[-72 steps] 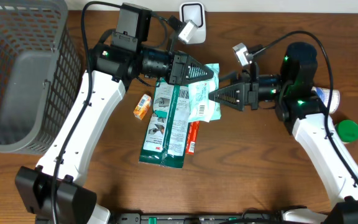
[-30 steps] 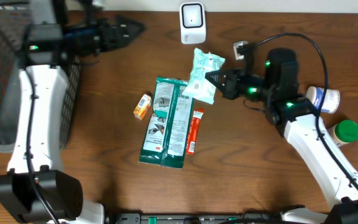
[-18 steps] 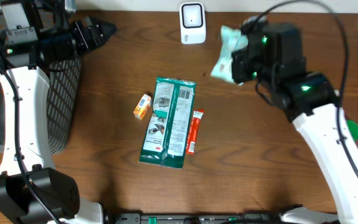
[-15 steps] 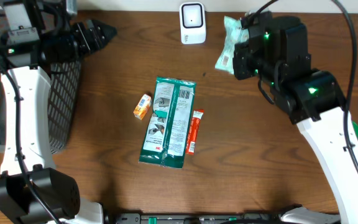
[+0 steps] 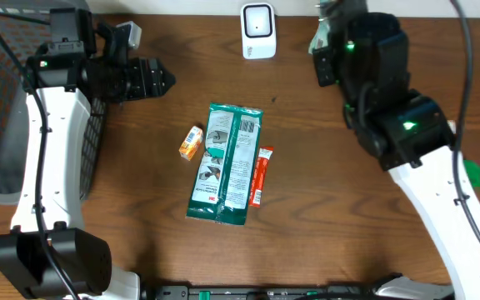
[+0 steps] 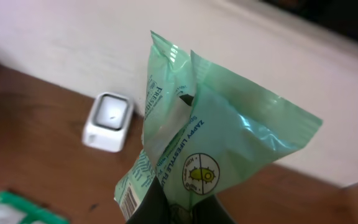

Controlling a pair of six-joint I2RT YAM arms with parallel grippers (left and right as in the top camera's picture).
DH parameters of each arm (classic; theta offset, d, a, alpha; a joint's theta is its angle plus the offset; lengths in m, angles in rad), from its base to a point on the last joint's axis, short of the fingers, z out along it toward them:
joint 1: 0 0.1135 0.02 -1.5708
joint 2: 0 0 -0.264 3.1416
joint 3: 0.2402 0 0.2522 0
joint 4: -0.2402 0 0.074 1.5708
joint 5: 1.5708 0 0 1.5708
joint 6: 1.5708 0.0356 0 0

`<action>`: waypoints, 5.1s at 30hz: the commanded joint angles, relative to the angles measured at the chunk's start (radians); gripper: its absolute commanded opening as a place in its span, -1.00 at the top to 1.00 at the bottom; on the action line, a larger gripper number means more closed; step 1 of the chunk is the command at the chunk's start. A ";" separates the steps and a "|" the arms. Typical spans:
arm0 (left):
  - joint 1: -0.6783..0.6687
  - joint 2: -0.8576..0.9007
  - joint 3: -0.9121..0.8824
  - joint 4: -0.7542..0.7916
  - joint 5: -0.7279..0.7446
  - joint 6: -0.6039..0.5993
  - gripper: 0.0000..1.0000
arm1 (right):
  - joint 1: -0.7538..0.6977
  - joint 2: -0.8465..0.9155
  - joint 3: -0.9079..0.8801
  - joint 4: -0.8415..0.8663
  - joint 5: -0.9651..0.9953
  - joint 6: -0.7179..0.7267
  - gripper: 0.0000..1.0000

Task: Scan the item barcode
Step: 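Hold the pouch in front of the scanner with the right gripper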

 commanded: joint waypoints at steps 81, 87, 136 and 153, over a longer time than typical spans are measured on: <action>0.003 -0.002 -0.002 0.024 -0.155 0.026 -0.61 | 0.054 1.298 0.760 0.697 0.278 -0.929 0.98; 0.003 -0.002 -0.002 0.024 -0.155 0.026 -0.61 | 0.072 1.298 0.760 0.631 0.245 -0.818 0.98; 0.003 -0.002 -0.002 0.024 -0.155 0.026 -0.61 | 0.072 1.298 0.760 0.666 0.200 -0.993 0.98; 0.003 -0.002 -0.002 0.024 -0.155 0.026 -0.61 | 0.072 1.215 0.760 0.714 0.200 -0.863 0.99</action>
